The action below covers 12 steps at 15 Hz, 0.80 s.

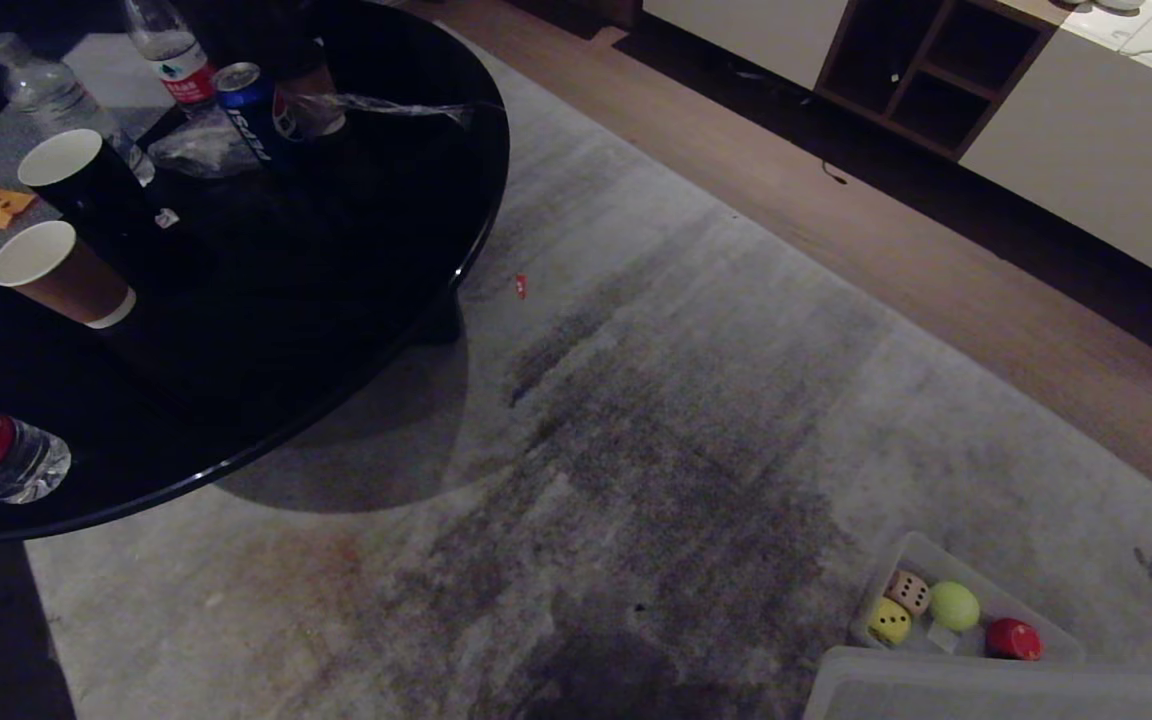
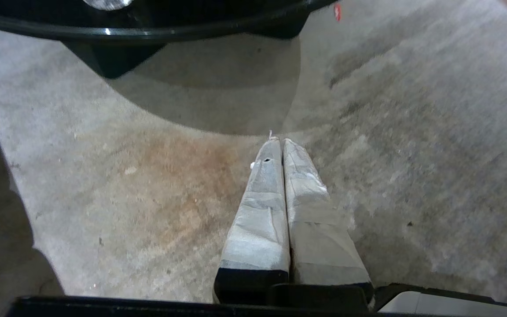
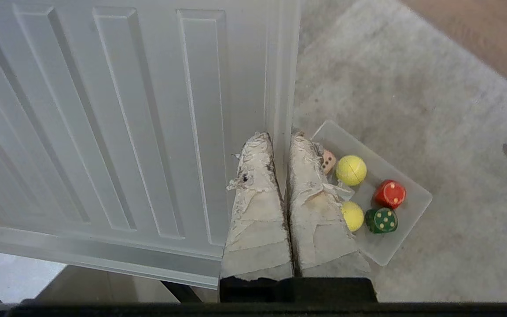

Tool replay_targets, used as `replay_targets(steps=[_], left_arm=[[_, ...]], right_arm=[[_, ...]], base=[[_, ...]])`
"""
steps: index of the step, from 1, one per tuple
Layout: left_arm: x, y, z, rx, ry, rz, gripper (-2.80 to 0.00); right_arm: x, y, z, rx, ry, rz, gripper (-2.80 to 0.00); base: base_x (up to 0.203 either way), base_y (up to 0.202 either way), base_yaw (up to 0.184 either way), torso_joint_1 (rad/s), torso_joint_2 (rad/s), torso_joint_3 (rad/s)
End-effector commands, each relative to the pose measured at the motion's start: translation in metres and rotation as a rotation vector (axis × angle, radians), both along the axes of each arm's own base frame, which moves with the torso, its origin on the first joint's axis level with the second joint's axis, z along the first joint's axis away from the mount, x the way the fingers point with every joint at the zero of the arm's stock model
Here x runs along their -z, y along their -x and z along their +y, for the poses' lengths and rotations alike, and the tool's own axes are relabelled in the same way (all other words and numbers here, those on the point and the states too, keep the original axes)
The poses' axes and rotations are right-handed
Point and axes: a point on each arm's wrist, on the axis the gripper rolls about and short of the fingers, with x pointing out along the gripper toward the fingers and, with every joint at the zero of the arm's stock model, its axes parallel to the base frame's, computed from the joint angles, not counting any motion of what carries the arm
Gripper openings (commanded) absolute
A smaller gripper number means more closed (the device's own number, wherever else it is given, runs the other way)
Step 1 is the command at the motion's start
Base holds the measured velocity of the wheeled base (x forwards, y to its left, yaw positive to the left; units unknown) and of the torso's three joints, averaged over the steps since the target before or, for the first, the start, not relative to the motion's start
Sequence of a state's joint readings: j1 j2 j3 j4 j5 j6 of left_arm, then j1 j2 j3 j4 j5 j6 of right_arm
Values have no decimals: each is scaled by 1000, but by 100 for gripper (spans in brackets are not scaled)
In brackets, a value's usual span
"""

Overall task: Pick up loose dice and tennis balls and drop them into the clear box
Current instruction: Close the lid

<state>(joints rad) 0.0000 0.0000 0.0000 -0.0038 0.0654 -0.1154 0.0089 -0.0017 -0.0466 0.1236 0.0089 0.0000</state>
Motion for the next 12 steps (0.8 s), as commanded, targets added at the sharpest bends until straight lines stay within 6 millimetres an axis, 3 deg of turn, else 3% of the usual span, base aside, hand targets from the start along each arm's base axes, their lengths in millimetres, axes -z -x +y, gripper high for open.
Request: replay_targets(steps=[1, 12], left_arm=[[0, 0, 0, -1, 1, 2, -280], [0, 0, 0, -1, 1, 2, -280]], right_arm=[[0, 0, 0, -1, 0, 3, -280], [0, 0, 0, -1, 0, 3, -280]], base=[[0, 0, 0, 5, 5, 207], [0, 0, 0, 3, 1, 204]])
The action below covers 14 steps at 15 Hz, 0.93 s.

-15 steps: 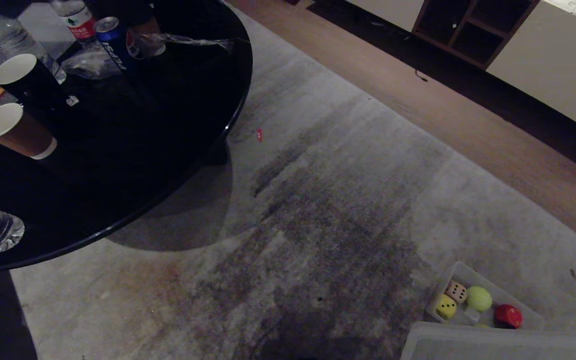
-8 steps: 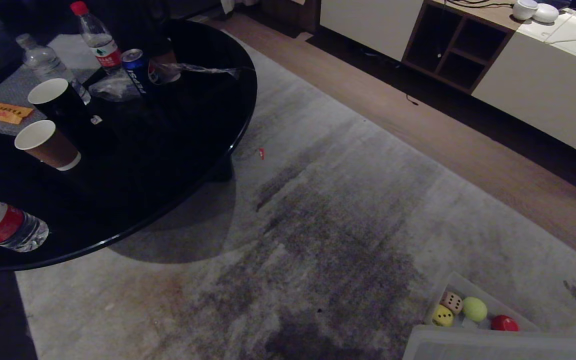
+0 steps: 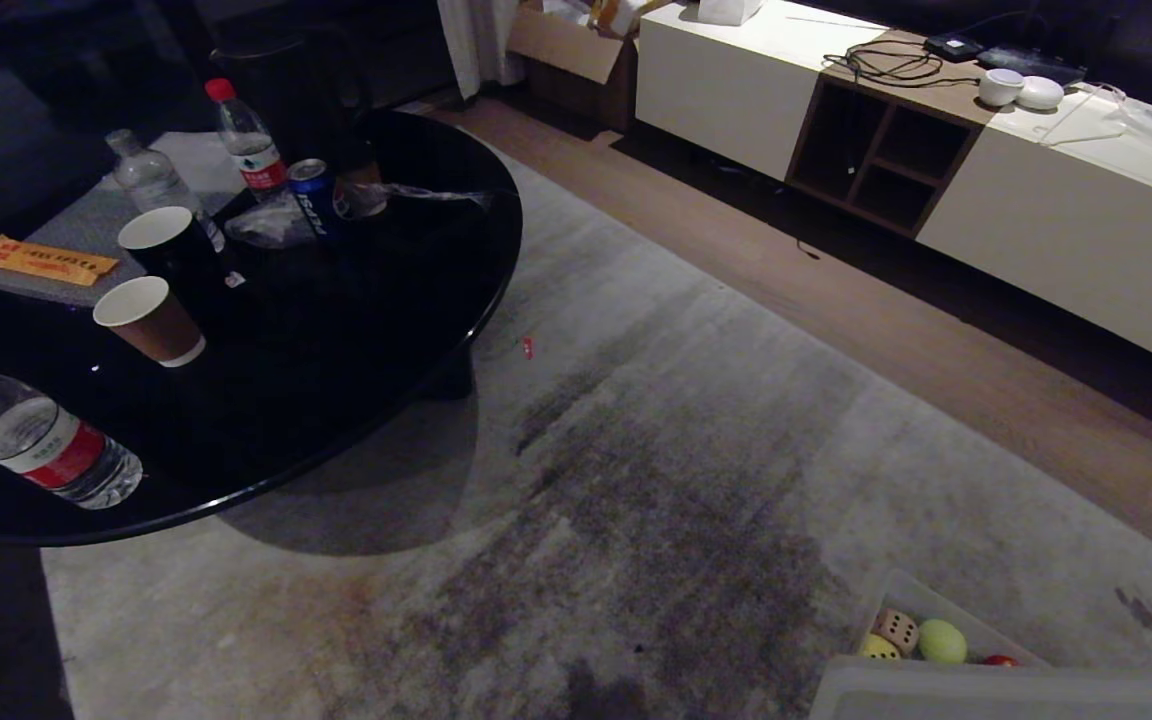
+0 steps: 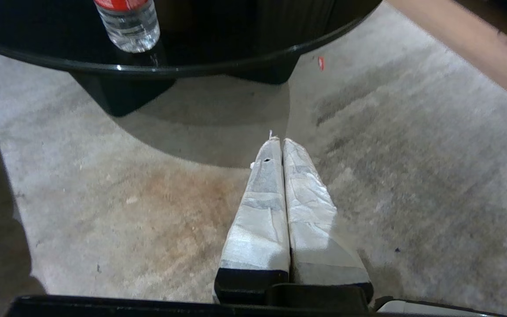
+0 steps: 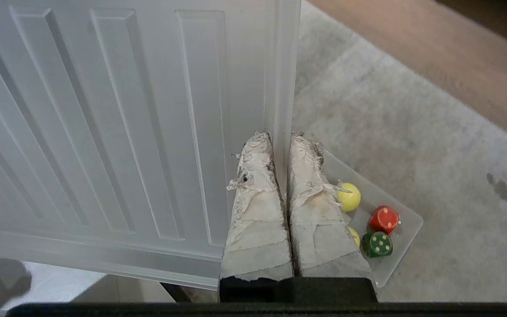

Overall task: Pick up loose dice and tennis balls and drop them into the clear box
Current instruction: Close the lid

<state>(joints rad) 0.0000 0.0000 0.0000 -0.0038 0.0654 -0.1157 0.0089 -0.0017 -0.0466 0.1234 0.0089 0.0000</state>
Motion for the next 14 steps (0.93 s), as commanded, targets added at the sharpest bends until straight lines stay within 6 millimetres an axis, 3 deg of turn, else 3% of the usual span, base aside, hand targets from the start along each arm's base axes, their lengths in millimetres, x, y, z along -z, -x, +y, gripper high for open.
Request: replay_targets(steps=[1, 14], left_arm=[[0, 0, 0, -1, 1, 2, -280], [0, 0, 0, -1, 2, 2, -280]], right_arm=[[0, 0, 0, -1, 0, 3, -280], [0, 0, 0, -1, 0, 3, -280]], base=[[0, 0, 0, -2, -4, 200], [0, 0, 0, 3, 3, 203]])
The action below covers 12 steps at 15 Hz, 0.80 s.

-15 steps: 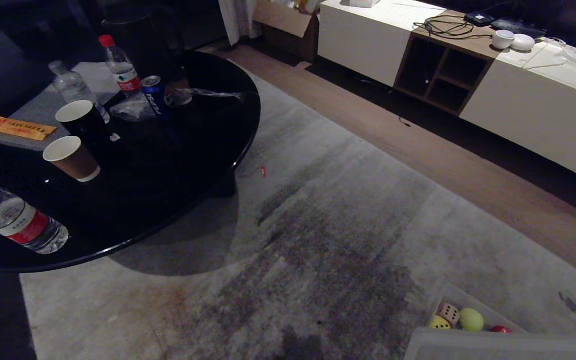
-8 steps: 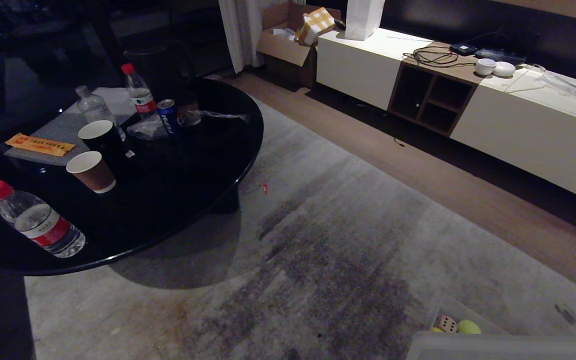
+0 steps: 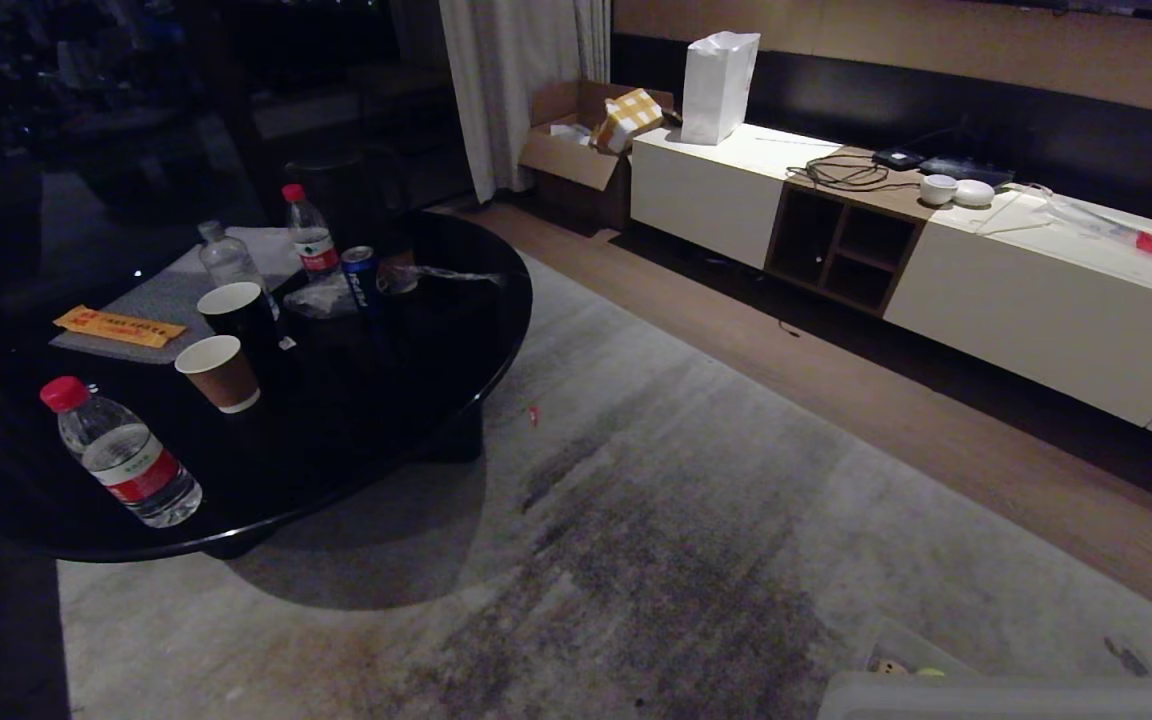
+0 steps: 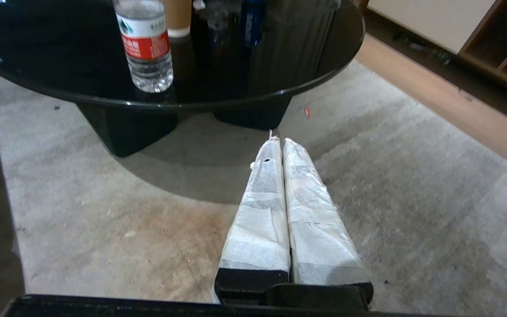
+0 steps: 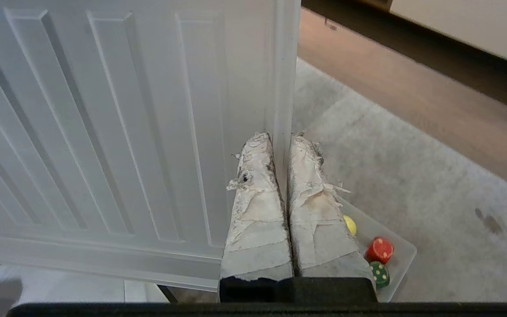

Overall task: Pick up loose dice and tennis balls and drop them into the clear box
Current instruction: Close the lid

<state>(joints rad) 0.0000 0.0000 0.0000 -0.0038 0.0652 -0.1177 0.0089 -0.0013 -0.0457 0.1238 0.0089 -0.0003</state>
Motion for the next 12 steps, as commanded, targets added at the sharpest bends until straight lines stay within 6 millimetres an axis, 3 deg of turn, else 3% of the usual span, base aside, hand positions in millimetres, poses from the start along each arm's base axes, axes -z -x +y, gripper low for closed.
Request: replay_targets(steps=[1, 12], left_arm=[[0, 0, 0, -1, -1, 2, -280], [0, 0, 0, 1, -9, 4, -280]], right_arm=[[0, 0, 0, 0, 2, 2, -280], [0, 0, 0, 4, 0, 2, -280]], base=[[0, 0, 0, 6, -2, 192], [-1, 0, 9, 2, 0, 44]])
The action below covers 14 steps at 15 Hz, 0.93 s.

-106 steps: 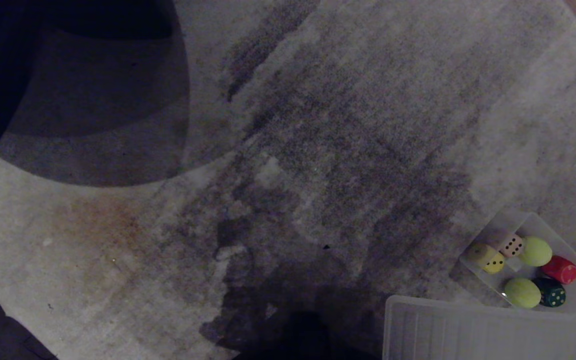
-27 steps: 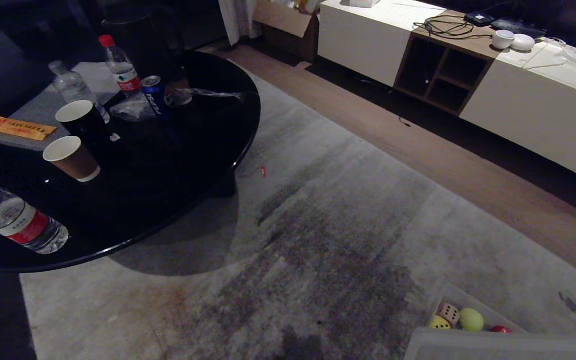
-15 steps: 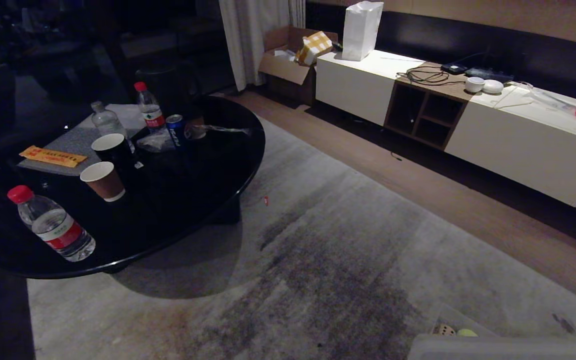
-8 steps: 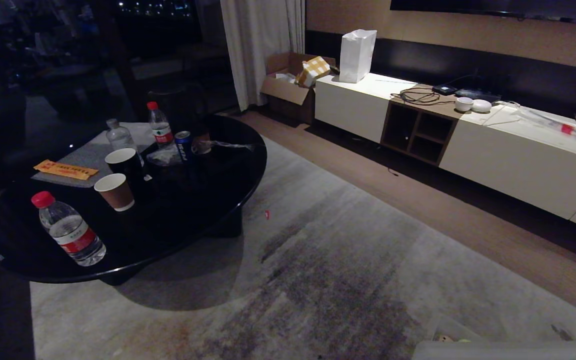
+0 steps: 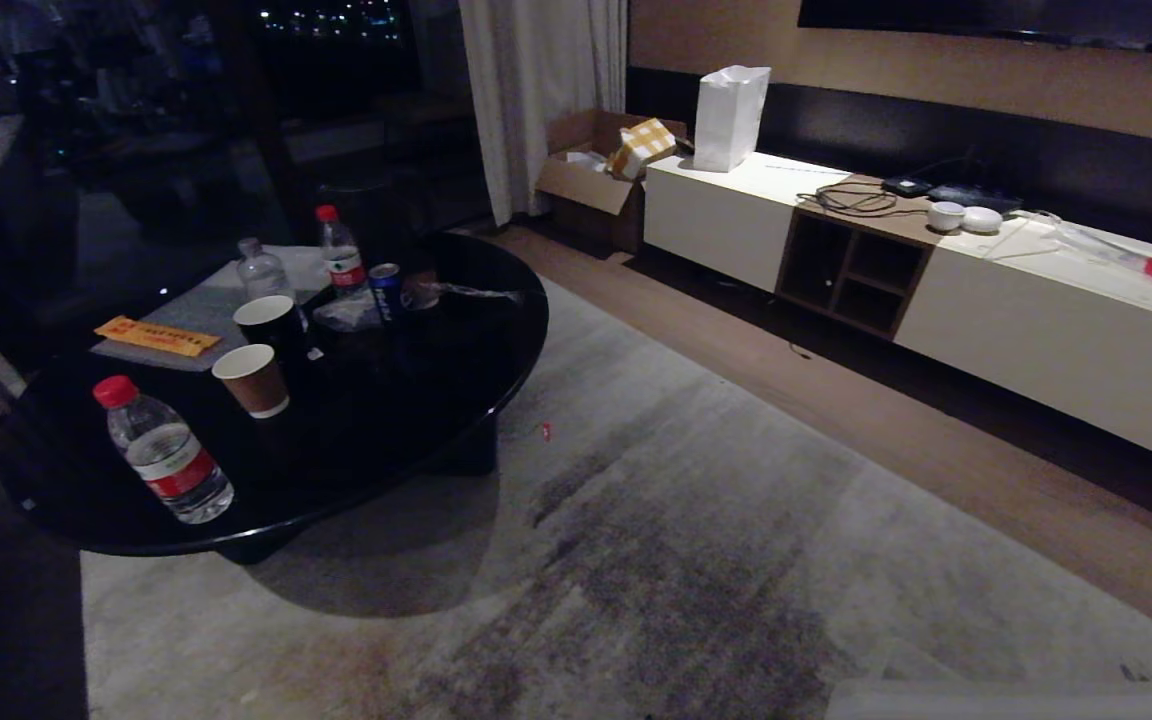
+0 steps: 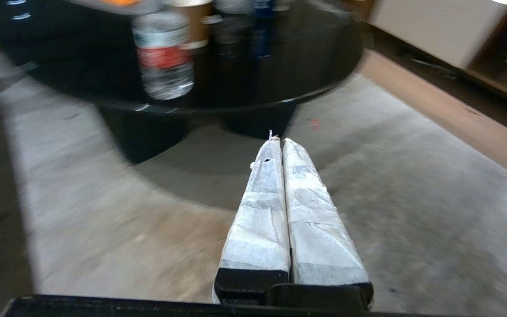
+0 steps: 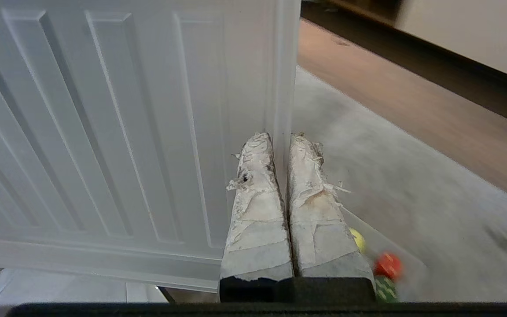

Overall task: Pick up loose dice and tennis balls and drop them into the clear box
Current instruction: Close the lid

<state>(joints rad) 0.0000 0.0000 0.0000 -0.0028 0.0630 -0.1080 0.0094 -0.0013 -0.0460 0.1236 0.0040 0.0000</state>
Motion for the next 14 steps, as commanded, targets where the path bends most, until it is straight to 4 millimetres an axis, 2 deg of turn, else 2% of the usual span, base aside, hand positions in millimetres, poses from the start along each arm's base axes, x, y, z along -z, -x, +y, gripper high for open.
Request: replay_targets(steps=[1, 14], left_arm=[[0, 0, 0, -1, 2, 3, -280], [0, 0, 0, -1, 2, 3, -280]], right_arm=[[0, 0, 0, 0, 0, 2, -280], [0, 0, 0, -4, 1, 2, -280]], base=[[-5, -7, 145, 2, -1, 4], [0, -9, 164, 2, 4, 3]])
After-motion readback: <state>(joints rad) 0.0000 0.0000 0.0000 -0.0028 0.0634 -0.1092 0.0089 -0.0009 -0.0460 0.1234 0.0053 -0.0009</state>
